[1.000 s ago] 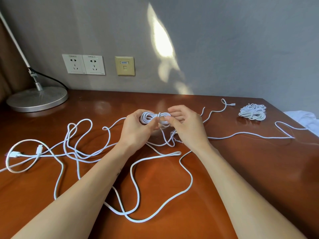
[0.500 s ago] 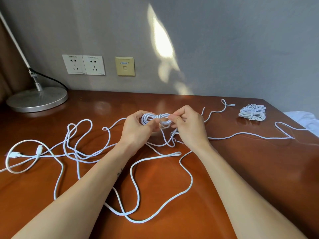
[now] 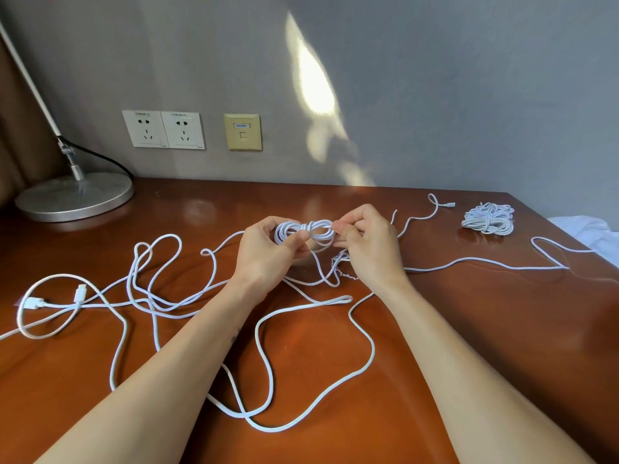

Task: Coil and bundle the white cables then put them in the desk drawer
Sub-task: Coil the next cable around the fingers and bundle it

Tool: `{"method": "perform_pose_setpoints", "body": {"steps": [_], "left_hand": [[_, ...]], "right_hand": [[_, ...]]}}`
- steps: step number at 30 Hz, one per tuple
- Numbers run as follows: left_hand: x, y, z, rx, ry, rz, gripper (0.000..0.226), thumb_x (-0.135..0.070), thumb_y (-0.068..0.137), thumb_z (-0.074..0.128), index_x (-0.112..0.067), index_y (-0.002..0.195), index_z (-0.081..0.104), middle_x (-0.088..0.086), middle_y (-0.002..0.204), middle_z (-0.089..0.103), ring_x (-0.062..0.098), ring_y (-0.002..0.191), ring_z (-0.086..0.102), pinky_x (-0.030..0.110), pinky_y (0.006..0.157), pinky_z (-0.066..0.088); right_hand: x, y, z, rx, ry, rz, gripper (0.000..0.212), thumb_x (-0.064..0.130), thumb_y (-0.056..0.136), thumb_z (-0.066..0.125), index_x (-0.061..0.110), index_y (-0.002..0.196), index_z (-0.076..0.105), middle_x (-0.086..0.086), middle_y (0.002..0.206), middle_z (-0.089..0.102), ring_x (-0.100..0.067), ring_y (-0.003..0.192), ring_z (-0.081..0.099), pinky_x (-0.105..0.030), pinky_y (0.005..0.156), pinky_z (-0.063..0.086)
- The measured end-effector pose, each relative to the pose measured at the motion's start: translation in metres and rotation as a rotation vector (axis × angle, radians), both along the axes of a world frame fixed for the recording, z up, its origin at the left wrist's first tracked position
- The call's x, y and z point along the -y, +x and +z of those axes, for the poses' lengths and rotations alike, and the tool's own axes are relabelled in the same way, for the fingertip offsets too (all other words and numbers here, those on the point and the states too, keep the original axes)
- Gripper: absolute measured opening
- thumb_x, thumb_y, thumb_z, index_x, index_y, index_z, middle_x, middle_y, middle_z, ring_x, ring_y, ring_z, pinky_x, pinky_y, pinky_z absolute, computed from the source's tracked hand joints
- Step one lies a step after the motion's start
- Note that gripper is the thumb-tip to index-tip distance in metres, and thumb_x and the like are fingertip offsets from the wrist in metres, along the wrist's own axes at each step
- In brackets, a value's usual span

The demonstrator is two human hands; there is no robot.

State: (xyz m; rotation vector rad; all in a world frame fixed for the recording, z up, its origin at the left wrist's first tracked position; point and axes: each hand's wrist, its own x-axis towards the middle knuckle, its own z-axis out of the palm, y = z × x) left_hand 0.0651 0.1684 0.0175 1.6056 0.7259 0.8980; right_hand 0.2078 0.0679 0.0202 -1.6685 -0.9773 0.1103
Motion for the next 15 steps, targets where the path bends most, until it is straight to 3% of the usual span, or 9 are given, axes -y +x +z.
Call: {"method": "perform_pose_setpoints", "body": {"steps": [3, 8, 10, 12, 15], "left_hand": [[-0.0025, -0.0053, -0.0026, -0.023, 0.130, -0.006, 0.019, -0.019, 0.092, 0.076, -0.014, 0.109, 0.071, 0.001, 0.090, 0.077, 0.014, 0.077, 0.076, 0.037, 0.078, 0.065], [-0.0082, -0.0037, -0.0083, -0.106, 0.285, -0.016, 0.032, -0.036, 0.091, 0.077, -0.021, 0.118, 0.069, -0.009, 0.102, 0.074, 0.011, 0.093, 0.073, 0.039, 0.086, 0.062], [-0.0098, -0.0041, -0.0088, -0.132, 0.319, 0.003, 0.037, -0.037, 0.089, 0.079, -0.022, 0.120, 0.068, -0.012, 0.106, 0.072, 0.007, 0.097, 0.070, 0.036, 0.090, 0.060], [-0.0101, -0.0054, -0.0063, -0.150, 0.351, 0.015, 0.039, -0.037, 0.087, 0.081, -0.024, 0.121, 0.067, -0.015, 0.112, 0.069, 0.001, 0.103, 0.065, 0.027, 0.094, 0.055], [-0.0086, -0.0058, -0.0050, -0.198, 0.388, 0.005, 0.040, -0.039, 0.086, 0.081, -0.026, 0.120, 0.065, -0.018, 0.113, 0.066, -0.002, 0.102, 0.061, 0.010, 0.082, 0.046]], "right_hand": [[0.0009, 0.0006, -0.0020, 0.002, -0.005, 0.024, 0.007, 0.018, 0.099, 0.069, 0.016, 0.096, 0.062, 0.002, 0.092, 0.076, -0.007, 0.080, 0.076, -0.030, 0.077, 0.064], [0.0006, 0.0043, -0.0054, -0.021, 0.007, 0.026, 0.007, 0.019, 0.098, 0.069, 0.017, 0.097, 0.062, 0.005, 0.093, 0.076, -0.007, 0.084, 0.075, -0.028, 0.079, 0.062], [0.0013, 0.0046, -0.0045, -0.039, 0.027, 0.031, 0.008, 0.018, 0.097, 0.072, 0.016, 0.097, 0.064, 0.004, 0.093, 0.075, -0.004, 0.085, 0.074, -0.022, 0.078, 0.060], [0.0037, 0.0041, -0.0026, -0.055, 0.032, 0.042, 0.010, 0.017, 0.096, 0.072, 0.017, 0.102, 0.065, 0.006, 0.096, 0.074, 0.000, 0.087, 0.071, -0.013, 0.076, 0.055], [0.0059, 0.0068, -0.0023, -0.034, -0.011, 0.067, 0.017, 0.018, 0.099, 0.070, 0.021, 0.115, 0.067, 0.012, 0.104, 0.073, 0.006, 0.093, 0.068, -0.008, 0.078, 0.052]]}}
